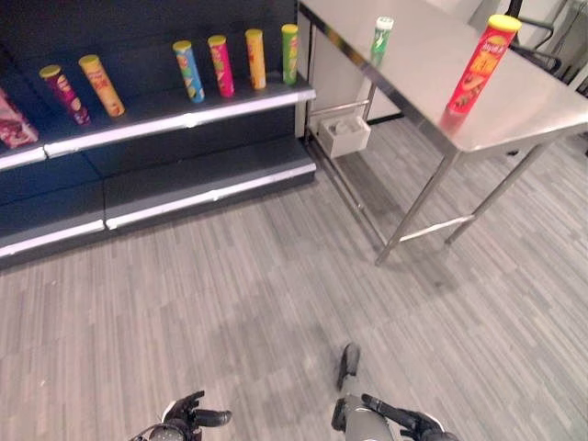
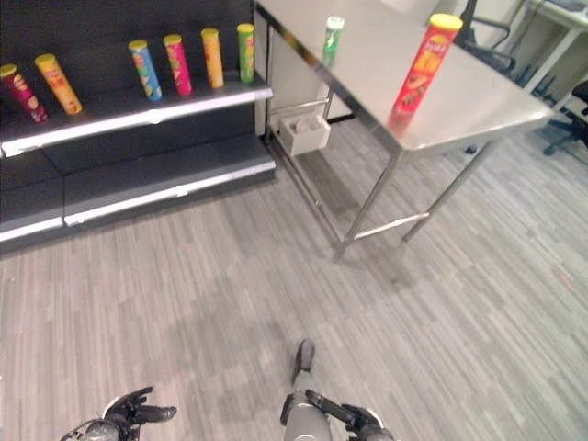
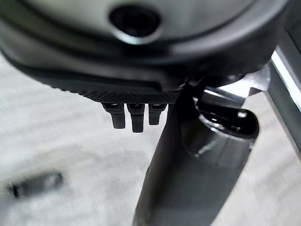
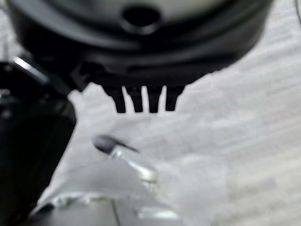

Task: Put the goods on the table back onto the shelves and tidy them up.

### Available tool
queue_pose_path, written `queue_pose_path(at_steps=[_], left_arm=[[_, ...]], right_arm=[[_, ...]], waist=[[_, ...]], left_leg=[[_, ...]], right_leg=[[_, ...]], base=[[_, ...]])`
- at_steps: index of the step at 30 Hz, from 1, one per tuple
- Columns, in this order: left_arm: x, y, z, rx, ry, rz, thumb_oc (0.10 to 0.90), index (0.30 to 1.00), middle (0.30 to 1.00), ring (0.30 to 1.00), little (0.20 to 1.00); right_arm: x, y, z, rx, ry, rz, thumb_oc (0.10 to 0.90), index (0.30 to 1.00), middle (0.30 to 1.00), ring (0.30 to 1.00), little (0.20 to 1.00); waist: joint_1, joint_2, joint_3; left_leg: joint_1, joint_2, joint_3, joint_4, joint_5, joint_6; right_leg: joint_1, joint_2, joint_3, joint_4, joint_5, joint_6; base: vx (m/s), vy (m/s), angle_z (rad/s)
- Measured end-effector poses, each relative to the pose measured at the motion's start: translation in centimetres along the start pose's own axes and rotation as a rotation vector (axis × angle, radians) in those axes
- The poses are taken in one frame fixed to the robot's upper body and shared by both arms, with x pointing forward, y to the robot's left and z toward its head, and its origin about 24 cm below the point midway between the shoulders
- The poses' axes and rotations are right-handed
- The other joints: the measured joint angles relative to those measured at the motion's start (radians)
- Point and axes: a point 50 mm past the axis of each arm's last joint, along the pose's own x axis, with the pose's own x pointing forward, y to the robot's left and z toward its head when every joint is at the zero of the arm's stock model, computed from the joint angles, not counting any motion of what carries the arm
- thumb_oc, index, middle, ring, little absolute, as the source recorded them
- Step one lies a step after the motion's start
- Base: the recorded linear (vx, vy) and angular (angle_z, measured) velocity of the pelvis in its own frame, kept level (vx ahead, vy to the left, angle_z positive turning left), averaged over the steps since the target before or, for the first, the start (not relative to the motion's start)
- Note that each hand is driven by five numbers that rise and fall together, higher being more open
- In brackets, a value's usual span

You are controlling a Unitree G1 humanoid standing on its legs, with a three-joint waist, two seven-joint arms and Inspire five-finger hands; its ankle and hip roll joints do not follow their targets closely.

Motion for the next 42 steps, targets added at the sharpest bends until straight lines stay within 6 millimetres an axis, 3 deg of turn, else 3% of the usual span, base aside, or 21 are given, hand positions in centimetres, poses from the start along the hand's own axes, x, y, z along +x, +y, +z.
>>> queue_pose_path(at_steps=[2,4,5,6,8,11,12,13,17,18,20,24,27,31,33,36,38,39,40,41,42], left_arm=[[0.1,-2.0,0.6,-0.006,-0.030,-0.063,0.800,0.900,0.900,0.900,0.900],[-0.1,-3.1,0.1,-0.022,-0.024,-0.093,0.800,0.900,0.900,0.900,0.900],[0.0,-3.1,0.7,-0.023,-0.043,-0.091,0.800,0.900,0.900,0.900,0.900],[0.1,-1.5,2.3,-0.018,-0.110,-0.056,0.800,0.900,0.900,0.900,0.900],[0.0,-0.5,3.1,-0.010,-0.141,-0.034,0.800,0.900,0.900,0.900,0.900],[-0.1,-1.2,3.0,0.018,-0.149,-0.063,0.800,0.900,0.900,0.900,0.900],[-0.1,-1.4,2.7,0.020,-0.142,-0.072,0.800,0.900,0.900,0.900,0.900],[-0.1,-1.7,3.2,0.018,-0.154,-0.076,0.800,0.900,0.900,0.900,0.900],[-0.4,-1.6,0.8,-0.050,-0.093,-0.064,0.800,0.900,0.900,0.900,0.900],[-0.2,-1.0,0.1,-0.024,-0.048,-0.047,0.800,0.900,0.900,0.900,0.900],[-0.1,-0.1,0.8,0.012,-0.061,-0.026,0.800,0.900,0.900,0.900,0.900],[0.1,0.5,1.5,0.033,-0.067,-0.009,0.800,0.900,0.900,0.900,0.900],[0.1,0.8,1.2,0.035,-0.054,0.002,0.800,0.900,0.900,0.900,0.900],[0.0,1.5,0.9,0.042,-0.039,0.018,0.800,0.900,0.900,0.900,0.900],[-0.1,1.5,-0.1,0.039,-0.004,0.020,0.800,0.900,0.900,0.900,0.900],[-0.6,2.3,-2.3,-0.015,0.062,0.052,0.800,0.900,0.900,0.900,0.900],[-1.1,2.2,-3.3,-0.037,0.046,0.042,0.800,0.900,0.900,0.900,0.900],[-1.6,2.2,-4.2,-0.021,0.037,0.038,0.800,0.900,0.900,0.900,0.900],[-1.8,2.0,-4.7,-0.023,0.050,0.035,0.800,0.900,0.900,0.900,0.900],[-1.8,1.6,-4.9,-0.040,0.057,0.029,0.800,0.900,0.900,0.900,0.900],[-2.0,0.9,-5.8,-0.059,0.080,0.015,0.800,0.900,0.900,0.900,0.900]], right_arm=[[-0.1,-0.3,-0.6,-0.019,0.012,-0.002,0.800,0.900,0.900,0.900,0.900],[-0.2,-1.7,0.7,-0.019,-0.039,-0.034,0.800,0.900,0.900,0.900,0.900],[-0.2,-1.9,0.6,-0.006,-0.046,-0.040,0.800,0.900,0.900,0.900,0.900],[-0.1,-2.1,0.8,-0.006,-0.033,-0.056,0.800,0.900,0.900,0.900,0.900],[-0.2,-2.7,1.1,-0.017,-0.057,-0.070,0.800,0.900,0.900,0.900,0.900],[-0.3,-3.1,1.2,-0.031,-0.060,-0.082,0.800,0.900,0.900,0.900,0.900],[-0.3,-3.1,0.7,-0.061,-0.040,-0.080,0.800,0.900,0.900,0.900,0.900],[-0.3,-3.1,0.7,-0.068,-0.032,-0.078,0.800,0.900,0.900,0.900,0.900],[-0.4,-2.8,-0.5,-0.070,-0.009,-0.064,0.800,0.900,0.900,0.900,0.900],[-0.3,-1.9,-1.0,-0.063,0.003,-0.050,0.800,0.900,0.900,0.900,0.900],[-0.4,-0.4,-2.2,-0.037,0.037,-0.014,0.800,0.900,0.900,0.900,0.900],[-0.5,0.6,-3.3,-0.038,0.072,0.018,0.800,0.900,0.900,0.900,0.900],[-0.4,0.7,-2.2,-0.040,0.030,0.024,0.800,0.900,0.900,0.900,0.900],[-0.2,1.2,-1.3,-0.022,0.012,0.034,0.800,0.900,0.900,0.900,0.900],[-0.2,0.5,-1.8,0.027,0.040,-0.001,0.800,0.900,0.900,0.900,0.900],[-0.8,-2.8,-3.1,0.135,0.057,-0.104,0.800,0.900,0.900,0.900,0.900],[-3.6,-9.8,-3.6,0.236,-0.075,-0.290,0.800,0.900,0.900,0.900,0.900],[-9.5,-19.0,-0.6,0.124,-0.289,-0.586,0.800,0.900,0.900,0.900,0.900],[-12.4,-22.2,2.2,0.077,-0.384,-0.695,0.800,0.900,0.900,0.900,0.900],[-15.5,-23.4,5.4,0.046,-0.536,-0.752,0.800,0.900,0.900,0.900,0.900],[-22.4,-21.5,12.6,-0.083,-0.972,-0.751,0.800,0.900,0.900,0.900,0.900]], waist=[[0.003,0.002,-0.007],[0.004,0.000,-0.007],[0.007,-0.018,0.007],[0.032,-0.045,0.021],[0.024,-0.066,0.018],[0.030,-0.028,0.016],[0.040,-0.019,0.013],[0.047,-0.005,0.030],[0.084,0.028,0.023],[0.059,0.008,-0.010],[0.044,-0.028,-0.023],[0.037,-0.025,-0.020],[0.027,0.010,-0.011],[0.039,-0.011,0.015],[0.070,-0.016,0.014],[0.061,-0.022,-0.009],[0.031,0.007,-0.059],[-0.005,0.016,-0.099],[-0.028,0.006,-0.112],[-0.050,0.004,-0.115],[-0.076,0.020,-0.116]], left_leg=[[-0.064,0.063,-0.072,0.174,0.096,-0.028],[-0.276,0.070,-0.149,0.544,0.231,-0.060],[-0.417,0.106,-0.160,0.775,0.420,-0.043],[-0.543,0.137,-0.115,0.945,0.391,-0.047],[-0.625,0.111,-0.023,0.669,0.224,0.038],[-0.651,0.052,0.002,0.194,0.229,0.030],[-0.629,-0.004,-0.081,-0.045,0.245,0.021],[-0.634,-0.032,-0.153,-0.105,0.263,0.025],[-0.590,-0.061,-0.134,0.012,0.283,0.100],[-0.527,-0.093,-0.109,-0.019,0.352,0.174],[-0.467,-0.139,-0.098,-0.095,0.355,0.215],[-0.411,-0.167,-0.073,-0.098,0.305,0.248],[-0.390,-0.149,-0.055,-0.095,0.285,0.246],[-0.388,-0.155,-0.020,-0.100,0.278,0.259],[-0.402,-0.119,0.021,-0.100,0.272,0.251],[-0.377,-0.050,0.032,-0.090,0.195,0.090],[-0.358,-0.020,0.043,-0.094,0.238,0.099],[-0.341,-0.012,0.042,-0.098,0.250,0.091],[-0.320,-0.013,0.041,-0.093,0.267,0.085],[-0.311,-0.006,0.040,-0.093,0.269,0.083],[-0.300,-0.013,0.046,-0.093,0.270,0.082]], right_leg=[[0.067,0.052,-0.013,-0.017,-0.014,-0.042],[0.187,0.109,0.000,-0.126,-0.053,-0.153],[0.227,0.123,-0.002,-0.133,-0.077,-0.165],[0.309,0.130,0.004,-0.146,-0.091,-0.167],[0.360,0.127,0.004,-0.151,-0.145,-0.161],[0.404,0.154,0.004,-0.151,-0.193,-0.103],[0.413,0.157,0.034,-0.152,-0.216,-0.078],[0.434,0.162,0.047,-0.151,-0.216,-0.077],[0.549,0.185,0.084,-0.152,-0.275,-0.045],[0.586,0.144,0.101,-0.144,-0.317,-0.030],[0.551,0.087,0.089,-0.057,-0.354,0.026],[0.474,0.037,0.128,0.033,-0.333,0.054],[0.277,0.005,0.137,0.412,-0.400,0.092],[0.184,-0.056,0.110,0.470,-0.386,0.090],[0.228,-0.125,-0.048,0.172,-0.310,0.073],[0.383,0.000,-0.021,-0.154,-0.205,0.082],[0.413,0.034,0.005,-0.160,-0.170,0.068],[0.425,0.045,0.002,-0.160,-0.175,0.061],[0.439,0.049,0.002,-0.152,-0.173,0.051],[0.447,0.050,0.004,-0.152,-0.178,0.052],[0.446,0.046,0.016,-0.151,-0.178,0.053]], base=[[0.28,-0.362,0.30],[0.35,-0.550,-0.07],[0.38,-0.418,-0.21],[0.18,-0.109,-0.32],[0.20,-0.007,-0.36],[0.26,0.145,-0.21],[0.13,0.049,-0.20],[0.19,0.075,-0.40],[0.18,0.141,-1.01],[0.24,0.212,-0.93],[0.19,0.203,-0.41],[0.07,0.174,-0.08],[-0.07,0.140,-0.34],[0.03,-0.026,-0.15],[0.08,-0.139,-0.21],[0.18,-0.209,-0.07],[0.13,-0.128,-0.09],[0.09,-0.083,-0.02],[0.07,-0.085,-0.14],[0.05,-0.063,-0.28],[0.02,-0.035,-0.33]])
